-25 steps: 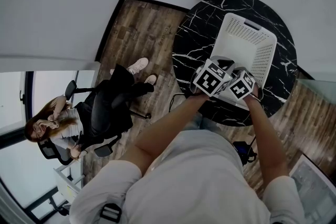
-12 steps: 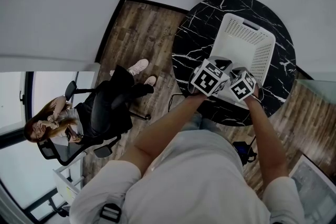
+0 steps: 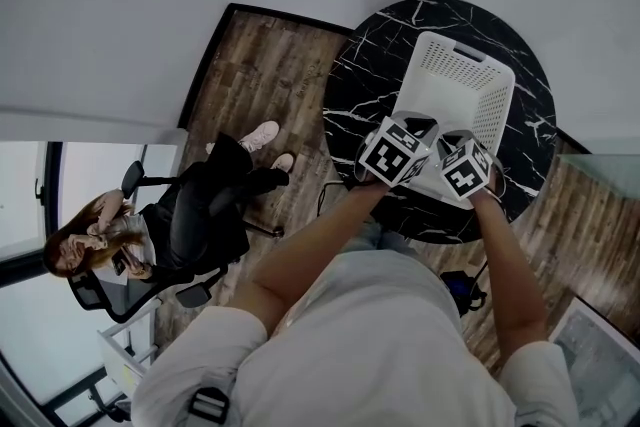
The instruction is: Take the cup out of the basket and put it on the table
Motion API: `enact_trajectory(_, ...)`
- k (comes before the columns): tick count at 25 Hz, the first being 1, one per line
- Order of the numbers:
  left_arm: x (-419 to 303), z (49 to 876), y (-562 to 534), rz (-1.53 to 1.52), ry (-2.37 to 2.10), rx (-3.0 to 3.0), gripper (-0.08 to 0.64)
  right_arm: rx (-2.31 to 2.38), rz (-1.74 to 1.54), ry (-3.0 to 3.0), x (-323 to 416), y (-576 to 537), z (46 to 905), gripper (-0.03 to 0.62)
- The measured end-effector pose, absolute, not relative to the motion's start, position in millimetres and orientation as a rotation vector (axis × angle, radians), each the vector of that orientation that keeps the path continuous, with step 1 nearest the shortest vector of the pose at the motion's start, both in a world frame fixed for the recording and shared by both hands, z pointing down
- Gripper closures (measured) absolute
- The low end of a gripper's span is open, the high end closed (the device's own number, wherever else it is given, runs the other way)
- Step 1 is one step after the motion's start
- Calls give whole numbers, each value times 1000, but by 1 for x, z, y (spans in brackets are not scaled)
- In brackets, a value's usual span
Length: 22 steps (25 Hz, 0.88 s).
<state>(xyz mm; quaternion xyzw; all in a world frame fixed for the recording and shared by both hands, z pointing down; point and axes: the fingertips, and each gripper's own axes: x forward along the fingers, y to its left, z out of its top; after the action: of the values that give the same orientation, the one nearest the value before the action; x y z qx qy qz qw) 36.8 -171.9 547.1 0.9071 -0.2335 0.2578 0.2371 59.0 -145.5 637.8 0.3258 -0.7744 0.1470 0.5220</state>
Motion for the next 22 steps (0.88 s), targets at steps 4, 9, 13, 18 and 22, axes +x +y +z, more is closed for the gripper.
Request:
enact_trajectory(4,35,542,-171,704,-647,2493,566,784,330,-1866,61,-143,622,568)
enact_trajectory(9,33,538,-168,698,-652,2495,566,778,304,-1885,62,-139,601,568)
enact_trajectory(13,32,536,-163,697,-649,2501,566,784,284,-1899,62,-135,586,568)
enact_trajectory(18,31,532,-160,689,-660,2507,566,792,256,-1908,65,-132,568,568)
enact_trajectory(22,32,525,-158,678,-667,2522,566,805,228,-1914,68,-130,551,568)
